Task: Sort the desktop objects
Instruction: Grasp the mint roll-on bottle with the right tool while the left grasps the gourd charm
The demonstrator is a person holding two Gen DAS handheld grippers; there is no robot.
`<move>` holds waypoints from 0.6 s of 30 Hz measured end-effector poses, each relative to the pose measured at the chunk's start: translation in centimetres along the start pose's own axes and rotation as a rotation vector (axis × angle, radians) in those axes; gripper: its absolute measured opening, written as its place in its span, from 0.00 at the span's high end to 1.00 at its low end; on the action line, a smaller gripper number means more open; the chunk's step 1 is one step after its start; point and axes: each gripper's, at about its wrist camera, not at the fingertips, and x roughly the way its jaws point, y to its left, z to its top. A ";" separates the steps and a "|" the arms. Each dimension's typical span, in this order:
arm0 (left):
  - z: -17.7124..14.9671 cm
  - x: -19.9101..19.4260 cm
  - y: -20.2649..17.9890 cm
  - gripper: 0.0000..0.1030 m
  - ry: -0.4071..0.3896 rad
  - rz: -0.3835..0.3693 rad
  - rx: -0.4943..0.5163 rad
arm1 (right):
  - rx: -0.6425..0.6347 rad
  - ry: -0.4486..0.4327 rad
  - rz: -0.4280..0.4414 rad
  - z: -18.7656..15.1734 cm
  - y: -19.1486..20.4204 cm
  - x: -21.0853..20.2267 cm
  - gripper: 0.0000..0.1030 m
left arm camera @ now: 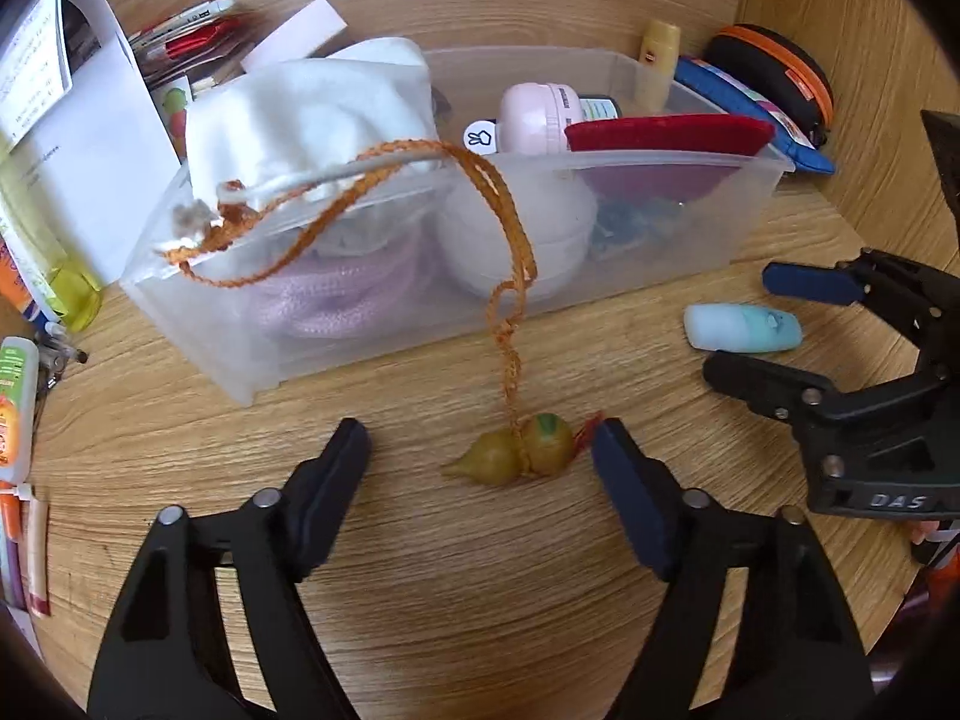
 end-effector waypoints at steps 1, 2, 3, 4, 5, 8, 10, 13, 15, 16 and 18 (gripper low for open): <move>0.0 -0.1 0.0 0.30 -0.002 -0.002 -0.003 | -0.004 0.010 0.005 0.0 0.1 0.2 0.40; -0.1 -0.1 0.1 0.33 -0.007 0.001 -0.006 | -0.006 0.015 0.008 0.0 0.2 0.4 0.45; -0.1 -0.2 0.1 0.34 -0.010 0.001 -0.007 | -0.005 0.016 0.023 0.0 0.2 0.4 0.47; -0.2 -0.2 0.0 0.38 -0.013 0.001 -0.008 | -0.006 0.017 0.029 0.0 0.1 0.4 0.49; -0.3 -0.3 0.0 0.44 -0.018 0.001 -0.008 | -0.006 0.015 0.032 0.0 0.1 0.4 0.54; -0.4 -0.7 -0.1 0.62 -0.028 -0.007 -0.004 | -0.011 0.010 0.040 -0.1 0.3 0.2 0.70; -0.5 -0.8 -0.1 0.70 -0.032 -0.004 -0.011 | -0.020 0.008 0.046 -0.1 0.4 0.1 0.78; -0.6 -1.1 0.2 0.71 -0.030 -0.040 -0.034 | -0.023 0.008 0.073 -0.2 0.5 0.0 0.78; -0.8 -1.4 0.5 0.71 -0.029 -0.071 -0.055 | -0.028 0.003 0.097 -0.3 0.7 -0.3 0.78; -1.1 -1.7 0.6 0.71 -0.028 -0.086 -0.066 | -0.030 -0.004 0.100 -0.3 0.8 -0.4 0.78; -1.4 -2.0 0.7 0.71 -0.034 -0.096 -0.081 | -0.035 -0.024 0.108 -0.3 1.0 -1.0 0.78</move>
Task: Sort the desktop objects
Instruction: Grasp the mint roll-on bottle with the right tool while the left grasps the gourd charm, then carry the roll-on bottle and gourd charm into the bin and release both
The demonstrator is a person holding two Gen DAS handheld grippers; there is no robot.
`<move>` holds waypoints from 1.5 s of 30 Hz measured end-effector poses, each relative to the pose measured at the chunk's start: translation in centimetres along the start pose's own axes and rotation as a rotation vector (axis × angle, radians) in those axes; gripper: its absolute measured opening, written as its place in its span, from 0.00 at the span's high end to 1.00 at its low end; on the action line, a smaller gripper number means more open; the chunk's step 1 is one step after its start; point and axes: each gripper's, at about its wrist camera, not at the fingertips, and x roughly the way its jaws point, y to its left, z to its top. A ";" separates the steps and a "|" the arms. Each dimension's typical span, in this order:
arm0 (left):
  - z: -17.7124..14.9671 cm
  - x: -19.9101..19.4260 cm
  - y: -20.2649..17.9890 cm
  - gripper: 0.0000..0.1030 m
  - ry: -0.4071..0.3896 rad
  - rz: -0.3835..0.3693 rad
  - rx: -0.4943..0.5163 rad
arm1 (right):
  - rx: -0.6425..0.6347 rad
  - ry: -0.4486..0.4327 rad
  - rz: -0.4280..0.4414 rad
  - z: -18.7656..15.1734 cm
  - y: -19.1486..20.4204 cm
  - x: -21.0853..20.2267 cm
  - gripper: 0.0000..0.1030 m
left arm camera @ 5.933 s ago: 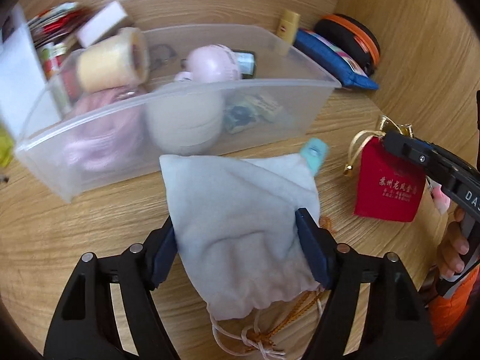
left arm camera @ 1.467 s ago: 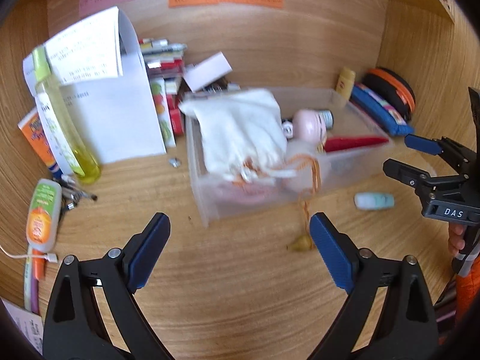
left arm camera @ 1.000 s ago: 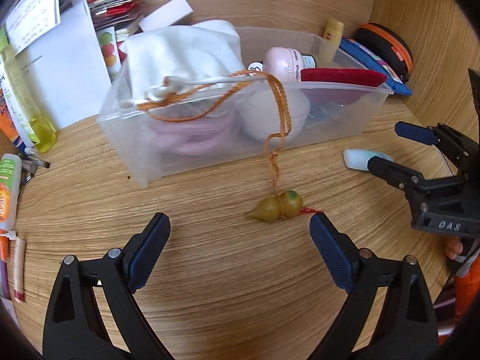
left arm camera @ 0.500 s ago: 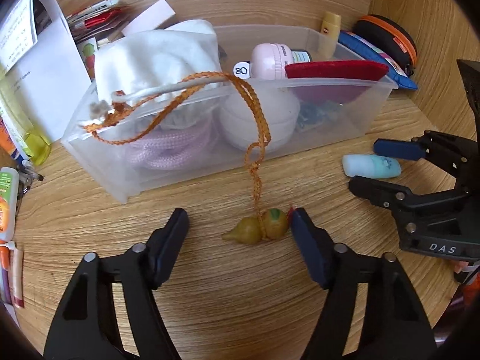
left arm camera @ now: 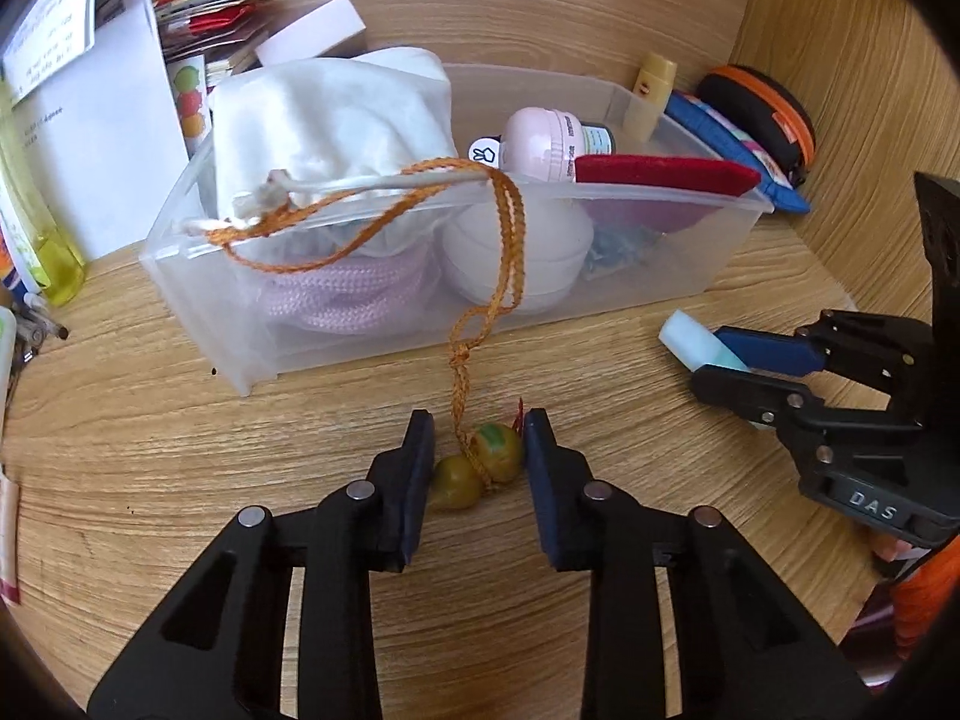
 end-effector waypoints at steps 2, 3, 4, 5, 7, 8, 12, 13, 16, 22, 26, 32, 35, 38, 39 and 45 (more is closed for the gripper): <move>-0.1 -0.5 0.0 0.71 -0.011 -0.002 -0.005 | -0.002 -0.017 0.008 -0.1 0.3 -0.7 0.78; -0.2 -0.7 0.0 0.71 -0.018 0.004 -0.006 | -0.001 -0.028 0.011 -0.2 0.4 -1.2 0.78; -0.3 -1.1 0.0 0.71 -0.025 0.008 -0.007 | 0.002 -0.035 0.010 -0.2 0.3 -1.5 0.78; -0.5 -1.6 -0.1 0.71 -0.034 0.005 -0.010 | 0.003 -0.040 0.012 -0.2 0.2 -1.8 0.78; -0.1 -1.6 -0.3 0.71 -0.040 -0.009 -0.015 | 0.013 -0.061 0.012 -0.1 0.1 -2.7 0.78; -0.1 -2.0 -0.2 0.71 -0.045 -0.016 -0.018 | 0.015 -0.068 0.013 0.0 0.1 -2.9 0.78; 0.4 -3.6 0.0 0.71 -0.080 -0.035 -0.015 | 0.043 -0.121 0.013 0.8 -0.1 -4.4 0.78; 0.6 -4.1 0.0 0.71 -0.094 -0.037 -0.013 | 0.049 -0.132 0.015 1.0 -0.2 -4.7 0.78; 1.5 -5.3 0.0 0.71 -0.131 -0.052 -0.004 | 0.060 -0.173 0.013 1.5 -0.3 -5.8 0.78; 3.9 -7.2 -1.1 0.71 -0.209 -0.080 0.020 | 0.063 -0.229 0.029 2.6 -0.7 -7.8 0.78; 5.8 -7.6 -1.4 0.71 -0.245 -0.075 0.037 | 0.066 -0.258 0.028 3.9 -1.0 -8.2 0.78; 9.0 -6.3 -0.8 0.71 -0.251 -0.047 0.049 | 0.065 -0.270 -0.002 6.6 -1.8 -7.0 0.78; 10.9 -4.7 -0.5 0.71 -0.236 -0.021 0.056 | 0.067 -0.252 -0.016 8.1 -2.2 -5.5 0.78; 12.1 -2.8 -0.2 0.71 -0.214 -0.010 0.052 | 0.071 -0.233 -0.038 9.3 -2.5 -4.0 0.78; 12.4 -2.2 0.0 0.71 -0.208 -0.009 0.048 | 0.075 -0.228 -0.046 9.6 -2.6 -3.5 0.78; 11.6 0.7 0.4 0.71 -0.158 -0.018 0.059 | 0.129 -0.160 -0.043 9.3 -3.9 0.4 0.78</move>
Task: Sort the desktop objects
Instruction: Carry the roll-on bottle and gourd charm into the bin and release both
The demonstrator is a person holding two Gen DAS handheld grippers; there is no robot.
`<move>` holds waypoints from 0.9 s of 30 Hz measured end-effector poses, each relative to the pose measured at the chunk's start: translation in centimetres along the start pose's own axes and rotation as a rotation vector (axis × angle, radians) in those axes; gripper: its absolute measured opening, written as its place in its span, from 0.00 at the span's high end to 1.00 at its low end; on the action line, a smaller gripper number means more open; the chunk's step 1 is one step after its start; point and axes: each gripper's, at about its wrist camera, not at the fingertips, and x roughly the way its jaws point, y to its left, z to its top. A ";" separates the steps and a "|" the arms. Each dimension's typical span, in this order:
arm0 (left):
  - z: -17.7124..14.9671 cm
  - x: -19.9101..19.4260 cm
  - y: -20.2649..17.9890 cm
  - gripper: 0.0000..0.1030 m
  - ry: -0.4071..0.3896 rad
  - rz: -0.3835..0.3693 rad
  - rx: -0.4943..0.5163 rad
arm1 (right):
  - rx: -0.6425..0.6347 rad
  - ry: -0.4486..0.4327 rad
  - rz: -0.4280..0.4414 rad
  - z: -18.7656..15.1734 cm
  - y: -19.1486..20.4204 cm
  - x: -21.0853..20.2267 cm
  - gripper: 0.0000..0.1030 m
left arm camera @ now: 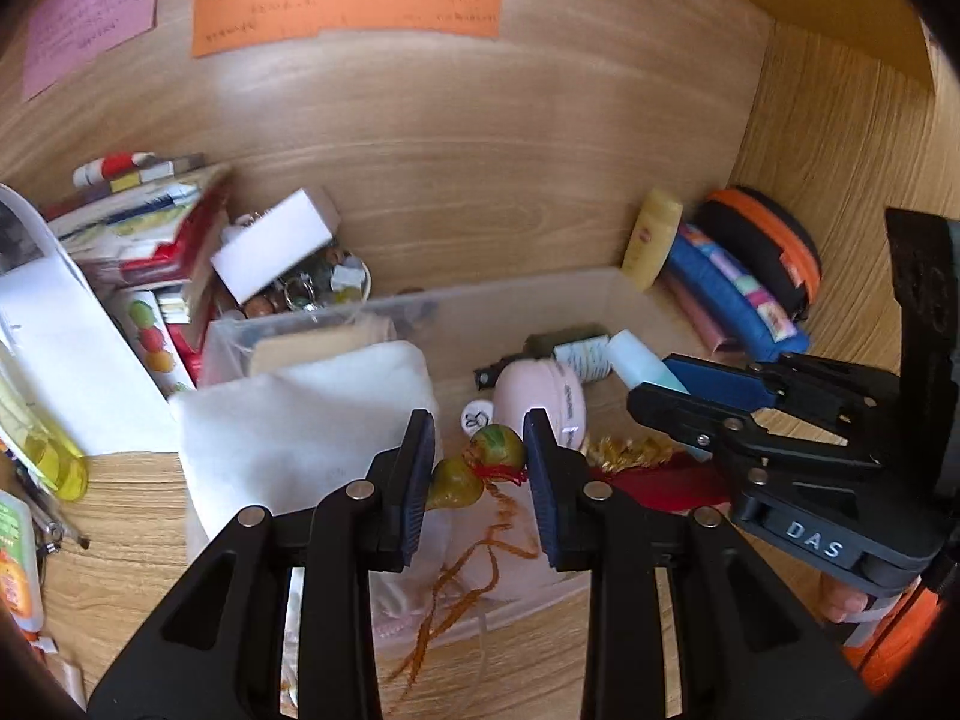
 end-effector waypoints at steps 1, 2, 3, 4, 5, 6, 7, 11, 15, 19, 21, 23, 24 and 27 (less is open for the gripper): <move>-0.1 0.3 0.0 0.71 0.005 0.003 0.007 | -0.005 0.013 0.000 -0.1 0.0 0.4 0.78; -0.2 0.5 0.0 0.71 0.012 0.000 0.011 | -0.007 0.019 0.001 -0.2 -0.1 0.6 0.78; -0.3 0.6 0.0 0.71 0.017 -0.004 0.012 | -0.010 0.027 -0.004 -0.3 -0.1 1.0 0.78; -0.3 0.7 0.0 0.71 0.022 -0.008 0.014 | -0.010 0.034 -0.007 -0.4 -0.2 1.2 0.78; -0.4 0.9 -0.1 0.71 0.028 -0.008 0.018 | -0.008 0.040 -0.003 -0.5 -0.3 1.4 0.78; -0.5 1.1 -0.1 0.71 0.031 -0.005 0.021 | -0.006 0.042 -0.001 -0.6 -0.3 1.4 0.78; -0.6 1.2 -0.2 0.71 0.035 0.000 0.026 | -0.005 0.048 -0.003 -0.7 -0.3 1.6 0.78; -0.9 1.4 -0.7 0.68 0.044 0.013 0.049 | -0.017 0.049 -0.018 -0.9 -0.2 1.8 0.78; -1.0 1.2 -0.9 0.63 0.037 0.009 0.058 | -0.028 0.047 -0.024 -1.0 -0.1 1.8 0.78; -0.9 0.9 -1.0 0.62 0.032 0.014 0.057 | -0.032 0.039 -0.021 -0.9 0.0 1.6 0.78; -0.9 0.6 -1.0 0.61 0.025 0.009 0.053 | -0.027 0.025 -0.013 -0.7 0.0 1.2 0.78; -0.9 0.1 -1.0 0.52 0.017 0.005 0.047 | -0.024 0.012 -0.013 -0.5 0.0 0.7 0.78; -0.8 -0.1 -1.1 0.49 0.013 0.006 0.047 | -0.025 0.007 -0.018 -0.4 0.0 0.4 0.78; -0.8 -0.8 -1.2 0.38 -0.010 0.019 0.052 | -0.034 -0.011 -0.033 -0.2 0.3 -0.8 0.74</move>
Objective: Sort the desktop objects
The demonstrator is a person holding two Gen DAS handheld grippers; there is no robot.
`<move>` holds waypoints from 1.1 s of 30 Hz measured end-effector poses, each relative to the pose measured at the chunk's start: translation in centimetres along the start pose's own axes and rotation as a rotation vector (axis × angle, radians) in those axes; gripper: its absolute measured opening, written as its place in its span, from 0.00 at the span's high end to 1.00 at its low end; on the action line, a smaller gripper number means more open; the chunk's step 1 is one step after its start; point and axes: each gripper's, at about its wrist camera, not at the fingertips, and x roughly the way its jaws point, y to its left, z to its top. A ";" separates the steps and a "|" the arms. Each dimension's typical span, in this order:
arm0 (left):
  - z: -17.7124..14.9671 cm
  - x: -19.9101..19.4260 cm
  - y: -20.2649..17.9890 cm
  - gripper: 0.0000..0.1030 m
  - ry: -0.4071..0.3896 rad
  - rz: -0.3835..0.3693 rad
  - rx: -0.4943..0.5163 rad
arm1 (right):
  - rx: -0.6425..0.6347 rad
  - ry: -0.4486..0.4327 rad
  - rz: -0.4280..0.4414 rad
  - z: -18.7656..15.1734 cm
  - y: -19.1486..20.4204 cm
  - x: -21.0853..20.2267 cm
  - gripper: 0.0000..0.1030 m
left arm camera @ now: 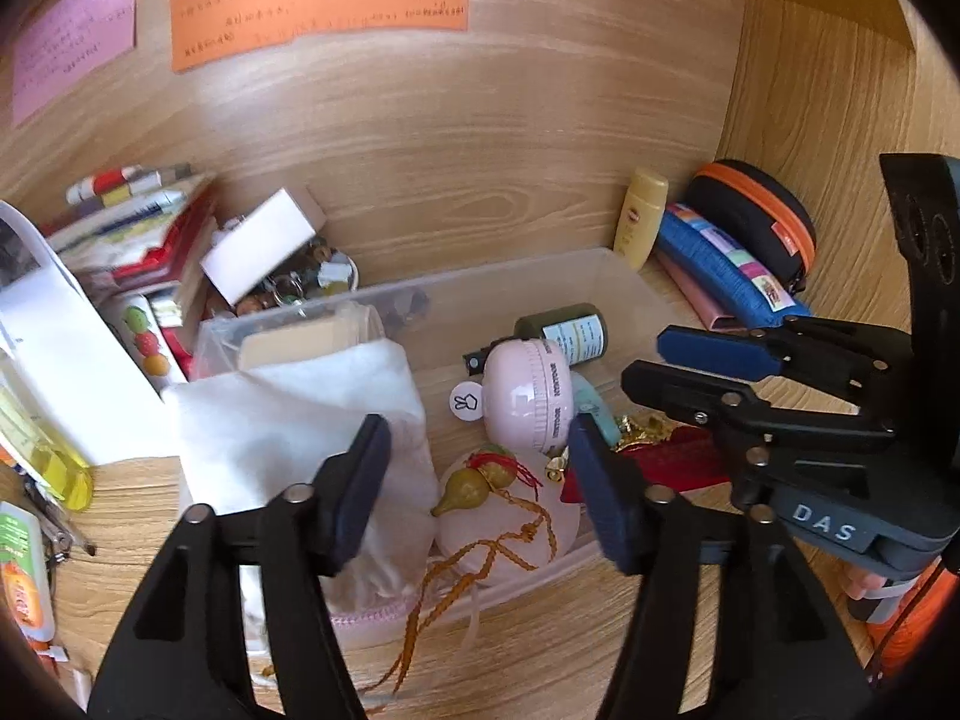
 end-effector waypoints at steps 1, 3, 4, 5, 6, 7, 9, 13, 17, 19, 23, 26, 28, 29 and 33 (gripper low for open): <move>0.0 -0.2 -0.1 0.37 -0.003 0.001 0.004 | -0.002 -0.006 -0.002 0.1 0.1 -0.3 0.70; 0.0 -0.7 -0.1 0.35 -0.011 0.003 0.008 | -0.012 -0.026 -0.010 0.1 0.3 -1.4 0.64; 0.0 -1.0 -0.2 0.31 -0.016 0.006 0.010 | -0.015 -0.036 -0.017 0.1 0.4 -1.8 0.61; -0.1 -1.4 -0.2 0.26 -0.023 0.015 0.011 | -0.024 -0.056 -0.027 0.0 0.6 -2.6 0.61; -0.1 -1.8 -0.1 0.24 -0.034 0.029 0.004 | -0.032 -0.070 -0.038 -0.1 0.8 -3.1 0.61; -0.1 -2.2 0.0 0.21 -0.046 0.040 -0.006 | -0.036 -0.078 -0.046 -0.1 1.0 -3.5 0.61; -0.2 -3.2 0.3 0.16 -0.068 0.056 -0.027 | -0.043 -0.095 -0.049 -0.3 1.3 -4.6 0.61; -0.3 -5.1 0.9 0.08 -0.106 0.092 -0.056 | -0.045 -0.129 -0.047 -0.8 2.1 -6.5 0.51; -0.9 -7.1 1.6 0.08 -0.134 0.126 -0.091 | -0.065 -0.179 -0.059 -1.6 3.1 -8.4 0.27; -1.3 -7.5 1.7 0.08 -0.137 0.135 -0.103 | -0.069 -0.196 -0.058 -1.9 3.5 -9.1 0.20; -2.8 -8.6 1.5 0.08 -0.144 0.161 -0.111 | -0.090 -0.218 -0.067 -2.6 4.3 -10.3 0.19; -3.9 -9.0 1.2 0.08 -0.141 0.165 -0.116 | -0.089 -0.221 -0.066 -3.3 4.5 -10.8 0.16; -4.5 -9.3 1.1 0.08 -0.146 0.165 -0.125 | -0.075 -0.216 -0.061 -3.7 4.5 -10.9 0.16; -4.8 -9.5 1.0 0.08 -0.151 0.168 -0.131 | -0.071 -0.212 -0.059 -3.9 4.5 -10.8 0.16; -6.0 -10.0 0.8 0.08 -0.161 0.163 -0.158 | -0.054 -0.207 -0.073 -4.7 4.3 -10.8 0.16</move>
